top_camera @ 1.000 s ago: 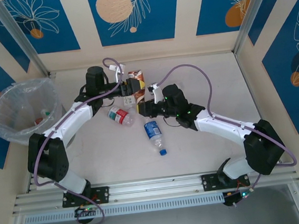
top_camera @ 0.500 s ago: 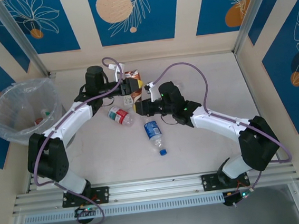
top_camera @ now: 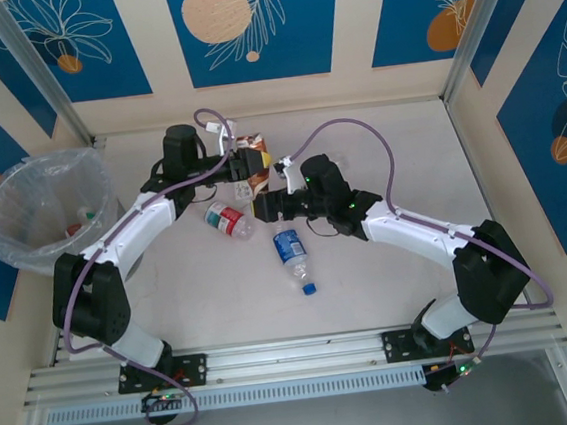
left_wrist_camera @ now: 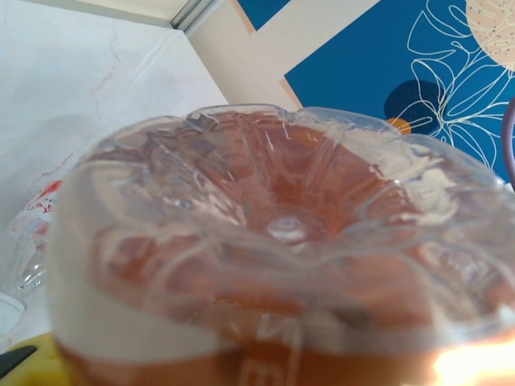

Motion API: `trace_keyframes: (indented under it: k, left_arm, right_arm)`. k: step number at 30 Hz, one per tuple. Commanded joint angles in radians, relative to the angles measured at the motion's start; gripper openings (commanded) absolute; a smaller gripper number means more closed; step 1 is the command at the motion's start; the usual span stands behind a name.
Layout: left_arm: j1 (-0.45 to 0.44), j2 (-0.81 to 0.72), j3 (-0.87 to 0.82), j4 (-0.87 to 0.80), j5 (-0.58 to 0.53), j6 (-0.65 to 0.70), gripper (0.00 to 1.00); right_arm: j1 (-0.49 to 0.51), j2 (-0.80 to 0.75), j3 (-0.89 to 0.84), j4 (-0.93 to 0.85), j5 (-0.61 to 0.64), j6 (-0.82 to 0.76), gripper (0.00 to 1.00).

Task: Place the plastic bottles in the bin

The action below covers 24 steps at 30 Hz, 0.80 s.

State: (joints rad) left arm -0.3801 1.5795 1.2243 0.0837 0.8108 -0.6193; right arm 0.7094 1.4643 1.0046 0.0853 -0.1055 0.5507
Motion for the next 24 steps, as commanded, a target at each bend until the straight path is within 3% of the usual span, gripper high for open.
trace_keyframes:
  k: [1, 4, 7, 12, 17, 24]
  left_arm:
    - [-0.011, -0.004, 0.039, -0.018, -0.012, 0.02, 0.47]
    - [-0.012, 0.003, 0.043, -0.016, -0.013, 0.017, 0.46]
    - [-0.011, 0.008, 0.047, -0.025, -0.018, 0.02, 0.45]
    - [-0.012, 0.017, 0.052, -0.039, -0.032, 0.026, 0.44]
    - [-0.011, 0.015, 0.064, -0.075, -0.053, 0.047, 0.44]
    - [-0.01, 0.011, 0.079, -0.136, -0.076, 0.082, 0.44]
  right_arm:
    - [-0.007, -0.032, 0.007, 0.004, -0.014, -0.009, 0.75]
    - [-0.012, -0.052, -0.009, 0.006, -0.014, -0.009, 0.83]
    - [-0.016, -0.072, -0.016, -0.021, -0.011, -0.004, 1.0]
    - [-0.016, -0.126, -0.048, -0.059, 0.05, 0.002, 0.99]
    - [-0.026, -0.198, -0.139, -0.085, 0.233, 0.052, 1.0]
    - [-0.065, -0.207, -0.203, -0.153, 0.273, 0.131, 1.0]
